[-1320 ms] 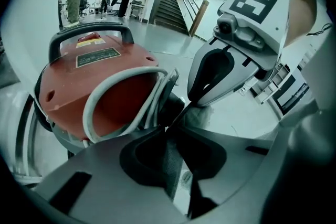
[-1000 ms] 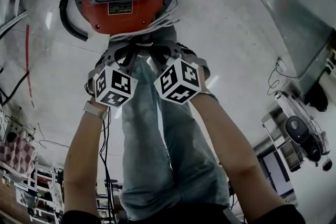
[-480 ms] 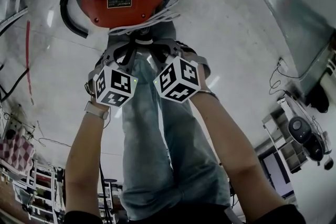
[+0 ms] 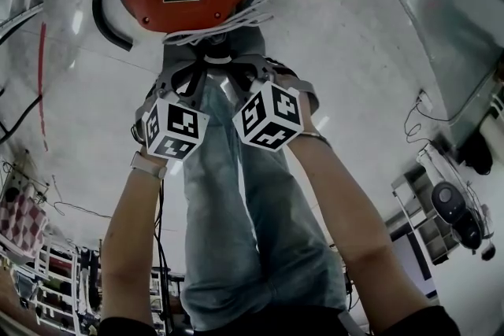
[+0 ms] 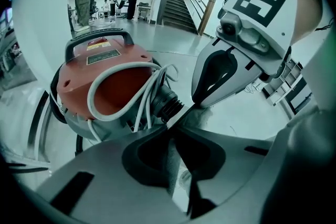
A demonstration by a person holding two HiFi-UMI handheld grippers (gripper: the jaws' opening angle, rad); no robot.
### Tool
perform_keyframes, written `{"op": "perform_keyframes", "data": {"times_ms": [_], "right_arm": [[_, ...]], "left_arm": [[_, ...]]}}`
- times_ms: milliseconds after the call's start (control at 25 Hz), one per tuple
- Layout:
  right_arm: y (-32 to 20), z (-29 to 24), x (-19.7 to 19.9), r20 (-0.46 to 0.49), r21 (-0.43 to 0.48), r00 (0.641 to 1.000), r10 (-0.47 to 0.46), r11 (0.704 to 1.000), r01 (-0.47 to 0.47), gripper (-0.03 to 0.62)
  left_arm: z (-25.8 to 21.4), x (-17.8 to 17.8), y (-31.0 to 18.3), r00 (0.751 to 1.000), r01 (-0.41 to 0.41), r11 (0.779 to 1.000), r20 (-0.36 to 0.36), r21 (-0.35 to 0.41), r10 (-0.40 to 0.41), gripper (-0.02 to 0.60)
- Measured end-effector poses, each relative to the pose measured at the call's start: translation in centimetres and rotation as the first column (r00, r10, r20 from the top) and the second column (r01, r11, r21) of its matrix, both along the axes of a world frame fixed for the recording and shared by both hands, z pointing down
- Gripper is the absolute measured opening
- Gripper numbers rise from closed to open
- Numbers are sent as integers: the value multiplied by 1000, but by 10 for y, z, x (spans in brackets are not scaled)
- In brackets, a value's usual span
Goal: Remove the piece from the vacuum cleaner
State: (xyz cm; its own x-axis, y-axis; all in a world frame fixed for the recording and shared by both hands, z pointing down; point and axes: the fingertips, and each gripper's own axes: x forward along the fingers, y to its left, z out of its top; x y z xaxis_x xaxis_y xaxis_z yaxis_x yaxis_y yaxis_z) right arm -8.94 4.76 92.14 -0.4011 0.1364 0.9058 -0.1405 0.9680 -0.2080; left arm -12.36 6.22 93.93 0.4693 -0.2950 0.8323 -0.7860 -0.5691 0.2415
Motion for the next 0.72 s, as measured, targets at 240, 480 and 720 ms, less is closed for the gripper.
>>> {"op": "perform_keyframes", "data": {"times_ms": [240,480,720], "right_arm": [[4,1,1,5,5,1000,-24,1000,24,49],[6,3,2,10,16,999,-53,999,52,49],[5,4,4,14,17,998,-66,998,66,51]], "left_arm": [[0,0,1,999,38,999,-3,-3,-38,60],[1,0,6,998,56,998,7,2,-56,57],[1,3,7,997,74,997,12,-7,-74,55]]}}
